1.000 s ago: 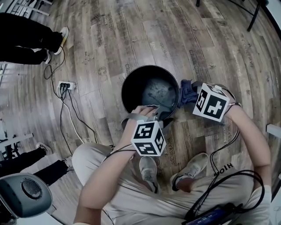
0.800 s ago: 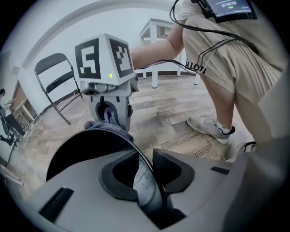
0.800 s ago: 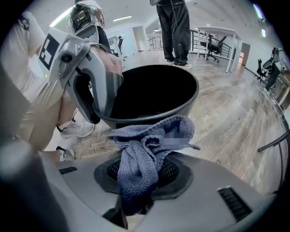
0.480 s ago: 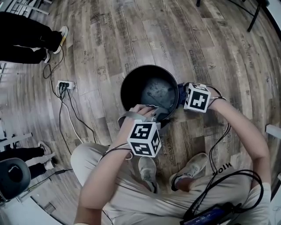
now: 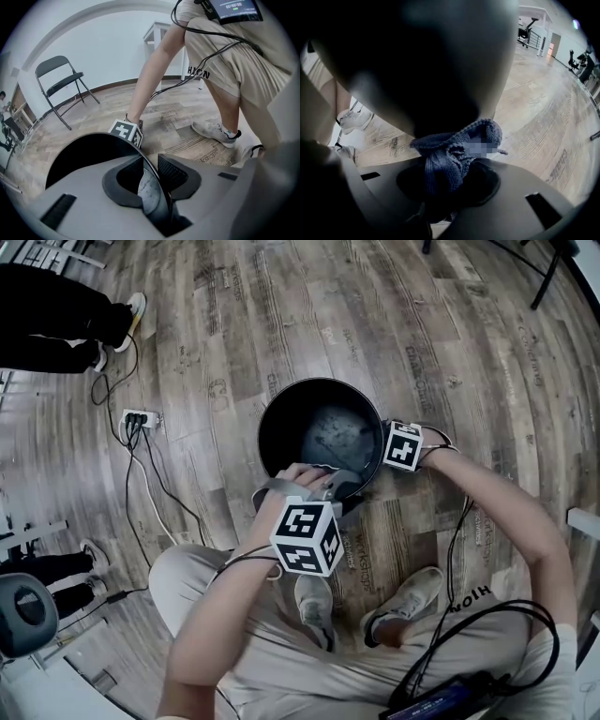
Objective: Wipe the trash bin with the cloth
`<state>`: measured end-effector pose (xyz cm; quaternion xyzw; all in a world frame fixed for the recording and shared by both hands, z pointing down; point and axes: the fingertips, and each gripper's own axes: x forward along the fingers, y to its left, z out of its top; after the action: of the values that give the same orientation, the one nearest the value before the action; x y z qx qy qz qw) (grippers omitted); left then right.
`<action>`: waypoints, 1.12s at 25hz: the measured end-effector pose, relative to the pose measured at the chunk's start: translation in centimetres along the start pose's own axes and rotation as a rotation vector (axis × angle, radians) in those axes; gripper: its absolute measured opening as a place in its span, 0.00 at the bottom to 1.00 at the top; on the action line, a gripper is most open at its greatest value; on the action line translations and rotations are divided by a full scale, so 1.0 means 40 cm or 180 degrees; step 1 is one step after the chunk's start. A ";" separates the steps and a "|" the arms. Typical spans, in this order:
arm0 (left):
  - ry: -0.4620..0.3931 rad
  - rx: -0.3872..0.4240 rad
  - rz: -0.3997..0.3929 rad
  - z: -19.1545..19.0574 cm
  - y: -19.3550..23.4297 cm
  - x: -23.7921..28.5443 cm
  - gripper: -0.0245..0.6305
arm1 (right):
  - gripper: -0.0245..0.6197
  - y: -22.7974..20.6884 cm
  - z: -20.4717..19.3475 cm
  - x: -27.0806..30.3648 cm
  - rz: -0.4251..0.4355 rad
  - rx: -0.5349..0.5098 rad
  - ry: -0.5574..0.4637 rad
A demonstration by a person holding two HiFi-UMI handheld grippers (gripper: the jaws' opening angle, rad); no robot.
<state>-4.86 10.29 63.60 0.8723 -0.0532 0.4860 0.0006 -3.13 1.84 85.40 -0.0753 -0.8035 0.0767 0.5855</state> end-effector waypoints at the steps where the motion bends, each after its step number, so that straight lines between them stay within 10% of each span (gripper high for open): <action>1: -0.0001 0.0011 -0.0004 0.000 0.000 0.000 0.20 | 0.22 -0.002 0.001 0.002 0.0036 0.0034 -0.0066; 12: 0.0154 0.0431 -0.0046 -0.007 -0.019 0.000 0.20 | 0.22 0.057 -0.051 -0.090 0.0104 0.0439 -0.0485; 17: 0.0495 0.0838 -0.0347 -0.064 -0.069 -0.017 0.19 | 0.22 0.100 -0.041 -0.215 0.0139 0.0095 -0.0426; 28: -0.0107 0.0079 -0.0286 0.023 -0.019 -0.018 0.22 | 0.22 0.158 0.079 -0.474 0.0379 -0.0242 -0.0660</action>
<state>-4.37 11.07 62.56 0.8818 -0.0080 0.4714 0.0107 -0.20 3.91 65.47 -0.1367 -0.8562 0.0882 0.4904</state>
